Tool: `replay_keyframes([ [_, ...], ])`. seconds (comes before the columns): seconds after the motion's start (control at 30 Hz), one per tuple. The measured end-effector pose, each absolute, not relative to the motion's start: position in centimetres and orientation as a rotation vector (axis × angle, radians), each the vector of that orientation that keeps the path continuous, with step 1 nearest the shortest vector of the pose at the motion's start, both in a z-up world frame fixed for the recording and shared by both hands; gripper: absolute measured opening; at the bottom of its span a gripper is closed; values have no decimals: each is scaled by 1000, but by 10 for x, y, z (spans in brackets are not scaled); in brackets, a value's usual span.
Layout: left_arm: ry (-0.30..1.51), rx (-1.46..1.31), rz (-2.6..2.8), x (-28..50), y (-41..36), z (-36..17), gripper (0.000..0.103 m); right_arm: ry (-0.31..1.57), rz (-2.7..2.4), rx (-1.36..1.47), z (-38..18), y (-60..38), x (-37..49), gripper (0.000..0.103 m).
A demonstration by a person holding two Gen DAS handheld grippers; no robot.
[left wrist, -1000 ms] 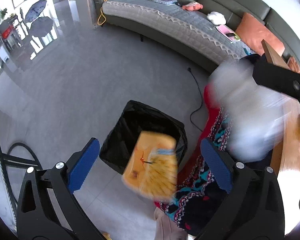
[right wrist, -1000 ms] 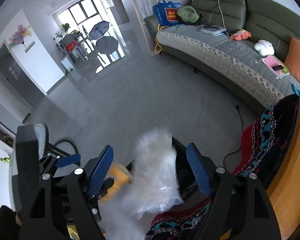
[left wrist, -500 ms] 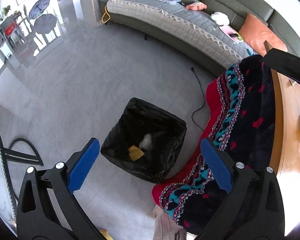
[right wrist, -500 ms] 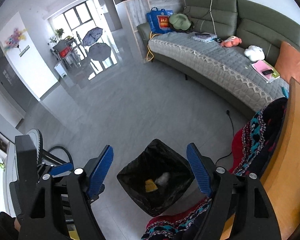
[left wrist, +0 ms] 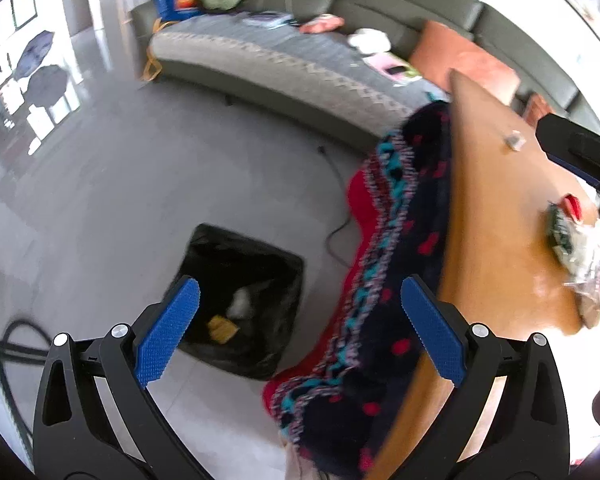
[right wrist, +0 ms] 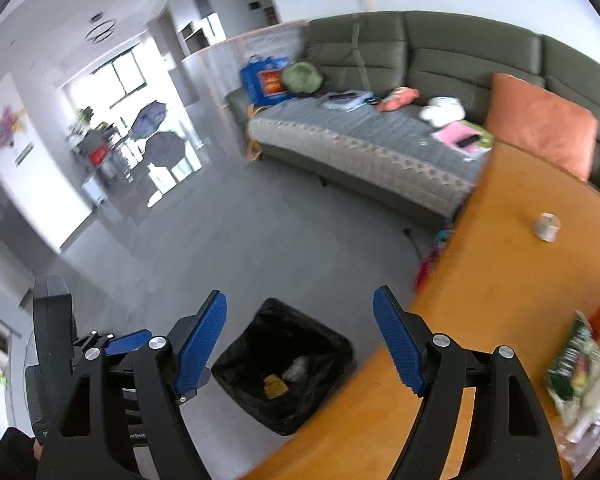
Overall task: Collect trash
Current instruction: 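Open both grippers over the black bin, dropping the cup and bag, then grasp the green snack wrapper with the left gripper while the right grasps a clear bag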
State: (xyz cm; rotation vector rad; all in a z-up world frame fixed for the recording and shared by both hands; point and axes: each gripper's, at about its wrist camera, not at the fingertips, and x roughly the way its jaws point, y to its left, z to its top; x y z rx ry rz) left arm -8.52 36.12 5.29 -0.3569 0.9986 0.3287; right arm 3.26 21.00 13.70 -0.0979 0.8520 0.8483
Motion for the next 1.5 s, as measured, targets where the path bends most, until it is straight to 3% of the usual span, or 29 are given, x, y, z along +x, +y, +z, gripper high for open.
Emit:
replay_keyframes([
  [0.63, 981, -149, 5, 22, 179, 75, 98, 801, 386, 49, 133, -14, 96, 76],
  [0.77, 985, -124, -27, 32, 157, 75, 98, 868, 298, 67, 111, -44, 115, 61],
  [1.03, 996, -86, -53, 46, 134, 75, 98, 1000, 236, 62, 66, -55, 145, 54],
  [1.1, 1004, -81, -56, 49, 132, 74, 98, 1018, 222, 47, 58, -53, 150, 43],
  [1.17, 1013, -72, -60, 54, 129, 73, 98, 1029, 205, 36, 54, -54, 155, 22],
  [1.23, 1020, -58, -74, 60, 123, 73, 98, 1036, 226, 85, 55, -60, 159, 13],
  [1.5, 1044, 42, -169, 105, 81, 66, 98, 874, 297, 202, 106, -90, 141, 10],
])
